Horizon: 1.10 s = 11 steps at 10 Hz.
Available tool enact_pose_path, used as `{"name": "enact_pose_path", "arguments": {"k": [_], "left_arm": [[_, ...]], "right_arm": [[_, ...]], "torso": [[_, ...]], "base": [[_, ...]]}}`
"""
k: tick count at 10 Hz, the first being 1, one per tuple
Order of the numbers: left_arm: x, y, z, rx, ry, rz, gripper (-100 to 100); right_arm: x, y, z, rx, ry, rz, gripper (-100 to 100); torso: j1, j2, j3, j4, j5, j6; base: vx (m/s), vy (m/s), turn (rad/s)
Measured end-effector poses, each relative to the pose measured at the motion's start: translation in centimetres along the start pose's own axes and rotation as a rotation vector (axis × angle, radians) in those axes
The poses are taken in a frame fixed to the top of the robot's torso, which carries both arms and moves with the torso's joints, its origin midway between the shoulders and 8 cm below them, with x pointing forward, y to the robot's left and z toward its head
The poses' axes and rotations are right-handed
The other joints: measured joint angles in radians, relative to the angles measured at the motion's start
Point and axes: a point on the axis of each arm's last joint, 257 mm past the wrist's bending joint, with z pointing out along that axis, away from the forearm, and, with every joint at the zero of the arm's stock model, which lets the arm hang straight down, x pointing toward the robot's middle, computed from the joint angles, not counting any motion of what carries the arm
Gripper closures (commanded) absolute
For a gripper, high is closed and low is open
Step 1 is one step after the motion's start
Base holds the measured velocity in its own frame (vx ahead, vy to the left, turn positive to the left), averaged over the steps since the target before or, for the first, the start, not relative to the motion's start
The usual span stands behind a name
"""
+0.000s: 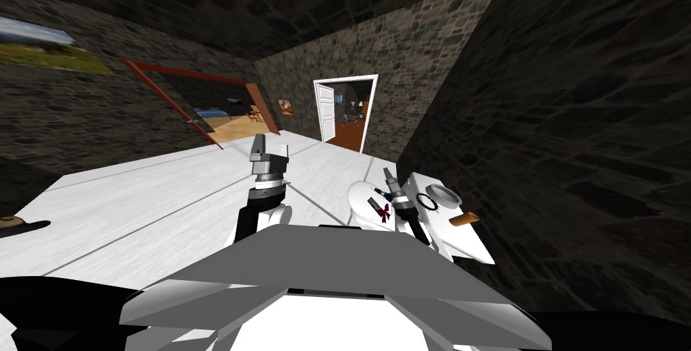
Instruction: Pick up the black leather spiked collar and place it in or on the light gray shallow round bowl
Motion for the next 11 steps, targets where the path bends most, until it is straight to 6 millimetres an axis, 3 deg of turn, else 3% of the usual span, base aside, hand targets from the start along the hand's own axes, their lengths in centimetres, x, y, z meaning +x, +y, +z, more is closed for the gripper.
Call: {"name": "enact_pose_path", "arguments": {"k": [6,11], "left_arm": [[0.0,0.0,0.0,0.0,0.0,0.0,0],[0.0,0.0,0.0,0.0,0.0,0.0,0]], "right_arm": [[4.7,-7.3,-1.3,0.122,0.216,-0.215,-100],[8.3,-14.2,-4.6,0.216,0.414,-0.411,-100]], "torso": [[-0.009,0.001,0.001,0.0,-0.002,0.001],[-0.01,0.0,0.0,0.0,-0.002,0.001]], "base": [[0.04,0.184,0.031],[0.041,0.153,0.013]]}}
